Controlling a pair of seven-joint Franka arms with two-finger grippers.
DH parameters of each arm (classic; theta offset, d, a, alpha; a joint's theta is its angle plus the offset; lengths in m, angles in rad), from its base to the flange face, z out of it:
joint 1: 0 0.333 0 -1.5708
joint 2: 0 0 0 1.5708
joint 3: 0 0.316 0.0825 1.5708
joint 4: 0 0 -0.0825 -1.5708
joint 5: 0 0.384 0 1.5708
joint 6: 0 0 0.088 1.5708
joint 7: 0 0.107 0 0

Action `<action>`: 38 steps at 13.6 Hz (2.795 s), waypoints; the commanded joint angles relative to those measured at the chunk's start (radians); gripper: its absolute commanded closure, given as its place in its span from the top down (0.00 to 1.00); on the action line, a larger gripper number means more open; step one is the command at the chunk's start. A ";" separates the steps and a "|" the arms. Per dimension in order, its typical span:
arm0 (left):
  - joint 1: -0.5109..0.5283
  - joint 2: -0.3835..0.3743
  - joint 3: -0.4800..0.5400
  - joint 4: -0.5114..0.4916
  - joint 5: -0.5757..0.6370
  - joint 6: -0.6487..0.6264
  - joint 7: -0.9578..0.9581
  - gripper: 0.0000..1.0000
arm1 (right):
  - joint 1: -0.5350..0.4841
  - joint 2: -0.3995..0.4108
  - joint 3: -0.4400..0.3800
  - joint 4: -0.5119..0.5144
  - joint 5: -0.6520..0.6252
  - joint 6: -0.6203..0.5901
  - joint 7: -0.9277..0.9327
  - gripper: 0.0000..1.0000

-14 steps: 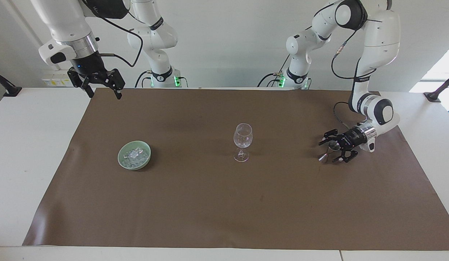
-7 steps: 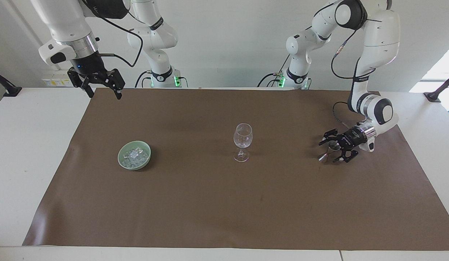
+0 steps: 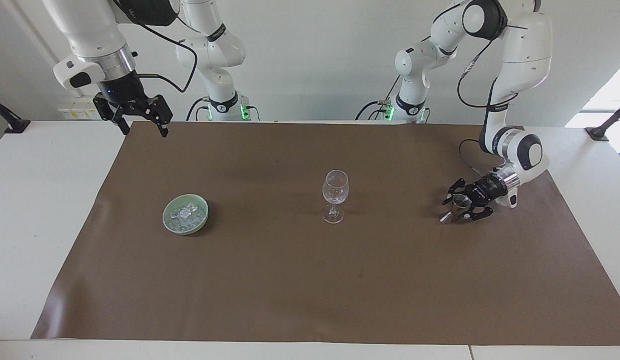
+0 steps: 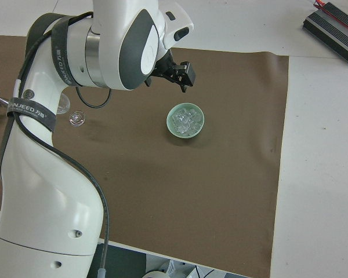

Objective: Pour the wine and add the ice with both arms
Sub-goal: 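Close the left gripper around the silver jigger, then lift the jigger with the left gripper and carry it over the glass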

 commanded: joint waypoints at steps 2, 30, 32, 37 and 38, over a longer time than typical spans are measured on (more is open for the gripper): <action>0.005 -0.035 0.006 -0.054 -0.051 -0.012 0.016 0.36 | -0.002 -0.018 0.001 -0.015 0.014 -0.014 -0.025 1.00; -0.277 -0.351 0.004 -0.055 -0.052 0.241 -0.372 0.00 | -0.002 -0.018 0.001 -0.015 0.014 -0.013 -0.025 1.00; -0.308 -0.386 0.004 -0.060 -0.052 0.264 -0.398 0.00 | -0.002 -0.018 0.001 -0.015 0.014 -0.014 -0.025 1.00; -0.441 -0.449 0.006 -0.069 -0.051 0.364 -0.407 0.00 | -0.002 -0.018 0.001 -0.015 0.014 -0.014 -0.025 1.00; -0.469 -0.457 0.006 -0.069 -0.051 0.395 -0.412 0.00 | -0.002 -0.018 0.001 -0.015 0.014 -0.013 -0.025 1.00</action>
